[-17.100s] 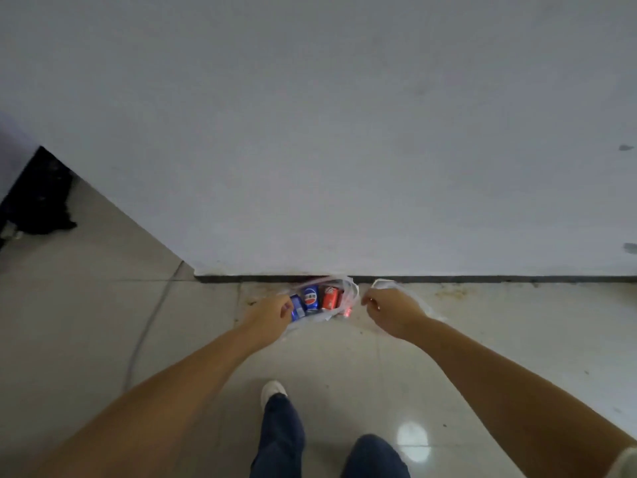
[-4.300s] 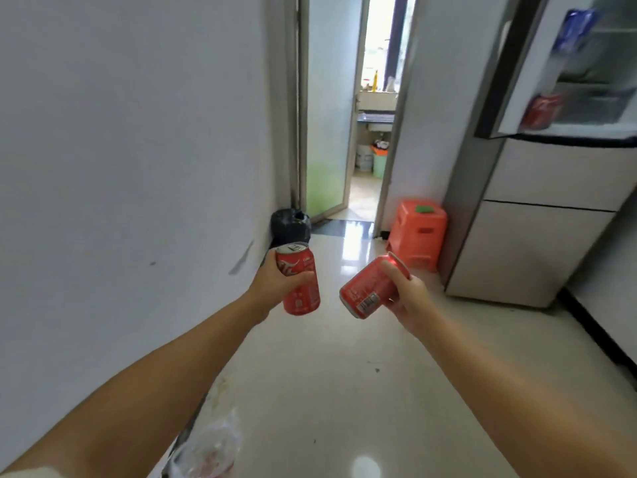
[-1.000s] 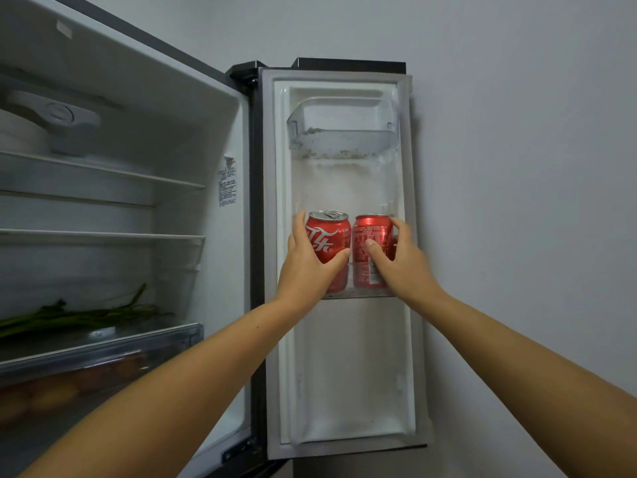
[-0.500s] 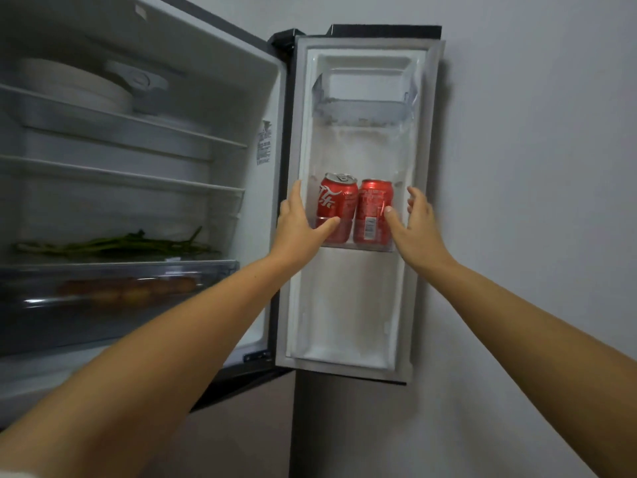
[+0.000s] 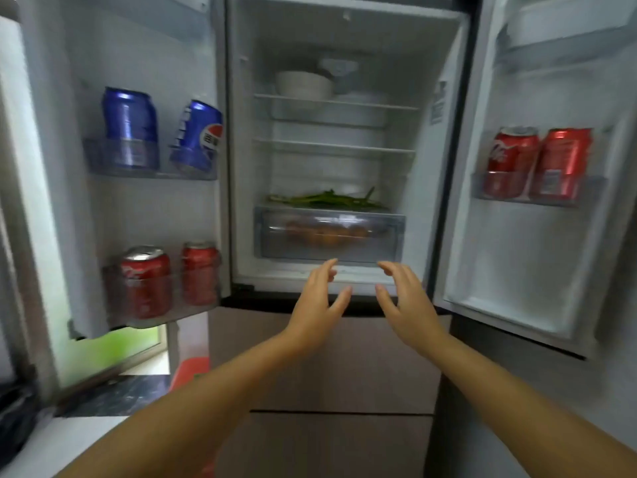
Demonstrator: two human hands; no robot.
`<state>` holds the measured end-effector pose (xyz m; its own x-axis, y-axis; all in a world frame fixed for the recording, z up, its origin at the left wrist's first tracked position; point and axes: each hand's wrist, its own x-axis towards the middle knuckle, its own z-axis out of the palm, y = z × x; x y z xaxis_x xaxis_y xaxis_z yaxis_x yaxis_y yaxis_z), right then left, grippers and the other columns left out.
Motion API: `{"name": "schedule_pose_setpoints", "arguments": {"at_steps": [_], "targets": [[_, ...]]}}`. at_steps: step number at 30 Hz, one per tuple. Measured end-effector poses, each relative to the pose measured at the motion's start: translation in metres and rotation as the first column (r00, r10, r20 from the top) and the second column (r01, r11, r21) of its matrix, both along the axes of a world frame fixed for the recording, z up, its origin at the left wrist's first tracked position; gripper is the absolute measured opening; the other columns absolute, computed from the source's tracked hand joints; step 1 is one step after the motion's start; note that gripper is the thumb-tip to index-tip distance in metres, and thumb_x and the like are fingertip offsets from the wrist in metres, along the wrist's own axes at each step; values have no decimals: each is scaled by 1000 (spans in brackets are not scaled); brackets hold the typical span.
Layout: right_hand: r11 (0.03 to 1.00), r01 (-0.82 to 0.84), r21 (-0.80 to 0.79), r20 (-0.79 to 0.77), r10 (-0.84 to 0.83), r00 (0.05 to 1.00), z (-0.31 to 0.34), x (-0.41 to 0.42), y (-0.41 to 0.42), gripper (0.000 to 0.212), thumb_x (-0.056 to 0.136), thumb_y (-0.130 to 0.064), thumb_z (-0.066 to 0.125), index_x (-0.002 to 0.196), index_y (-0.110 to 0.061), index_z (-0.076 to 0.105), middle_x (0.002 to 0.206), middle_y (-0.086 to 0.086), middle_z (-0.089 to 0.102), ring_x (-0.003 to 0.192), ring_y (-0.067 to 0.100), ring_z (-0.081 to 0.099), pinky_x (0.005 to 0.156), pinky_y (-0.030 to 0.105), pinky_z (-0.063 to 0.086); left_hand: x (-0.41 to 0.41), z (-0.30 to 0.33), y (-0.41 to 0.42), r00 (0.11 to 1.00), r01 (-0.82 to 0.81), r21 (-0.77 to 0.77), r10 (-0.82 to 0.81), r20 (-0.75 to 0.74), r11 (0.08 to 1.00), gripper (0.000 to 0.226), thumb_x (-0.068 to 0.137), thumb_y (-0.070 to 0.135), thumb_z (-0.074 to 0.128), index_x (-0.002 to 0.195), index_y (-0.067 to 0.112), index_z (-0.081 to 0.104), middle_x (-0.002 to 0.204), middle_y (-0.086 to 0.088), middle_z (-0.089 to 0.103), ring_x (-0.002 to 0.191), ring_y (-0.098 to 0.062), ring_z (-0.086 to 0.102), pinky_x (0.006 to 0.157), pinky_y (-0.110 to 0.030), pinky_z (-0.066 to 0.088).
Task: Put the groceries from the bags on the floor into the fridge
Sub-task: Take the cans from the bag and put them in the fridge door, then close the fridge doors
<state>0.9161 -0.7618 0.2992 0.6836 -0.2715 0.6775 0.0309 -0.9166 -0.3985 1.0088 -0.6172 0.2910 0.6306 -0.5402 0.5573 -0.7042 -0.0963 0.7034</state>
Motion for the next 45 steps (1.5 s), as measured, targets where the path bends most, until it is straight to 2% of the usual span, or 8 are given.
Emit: {"name": "schedule_pose_setpoints", "arguments": {"at_steps": [3,7,13,18,23,34,42,45], "targets": [[982,-185,-24,-35,185,982,-13,55,64,34,96,-21,50,129,-16,50,129,0,50,121,14,46,105,30,38,31,2,82,963,-167,101,140,232,981,52,95,36,49,141,18,36,138,0,43,128,-13,40,106,-27,35],[929,-365,-59,-25,364,931,-5,123,168,29,93,-17,50,121,-10,57,124,6,54,117,20,49,99,29,39,73,38,197,708,-463,30,350,614,886,48,85,33,47,126,9,54,127,-11,55,118,-22,47,102,-38,40],[924,-356,-138,-104,344,933,2,194,272,48,92,-25,48,139,-16,41,147,4,37,133,23,36,112,41,30,133,62,314,549,-731,47,546,632,681,61,89,24,55,145,10,34,152,-12,31,140,-28,30,115,-32,20],[958,-164,-234,-157,130,979,-8,216,290,50,92,-35,50,137,-15,41,146,10,36,119,32,49,100,41,37,177,52,329,703,-658,156,526,478,737,73,97,32,46,152,15,2,161,-1,-4,148,-13,1,118,-24,5],[917,-127,-377,-29,126,992,-21,218,278,30,86,-42,47,84,-16,61,80,2,63,75,23,61,74,34,47,191,33,304,736,-614,49,549,397,788,78,97,35,43,149,18,-12,157,2,-21,146,-10,-10,118,-27,3],[925,-119,-360,15,134,991,-25,190,207,37,89,-45,39,76,-13,54,77,3,58,73,23,55,67,28,37,178,69,281,542,-598,-61,460,704,799,63,95,58,5,149,25,0,157,6,-6,146,-12,-9,120,-48,-1],[945,-221,-242,-194,176,965,-23,160,95,61,89,-55,22,123,-17,55,125,5,59,116,22,53,97,34,41,153,111,215,165,-563,-45,165,972,825,53,101,45,25,147,21,23,155,-8,24,145,-23,13,120,-40,7],[978,-187,-97,-105,177,979,-17,148,68,49,96,-43,36,135,-15,45,135,5,51,126,22,46,101,25,33,136,110,166,36,-594,-114,167,985,796,52,100,42,33,146,20,30,153,-8,31,144,-23,18,119,-44,15]]}}
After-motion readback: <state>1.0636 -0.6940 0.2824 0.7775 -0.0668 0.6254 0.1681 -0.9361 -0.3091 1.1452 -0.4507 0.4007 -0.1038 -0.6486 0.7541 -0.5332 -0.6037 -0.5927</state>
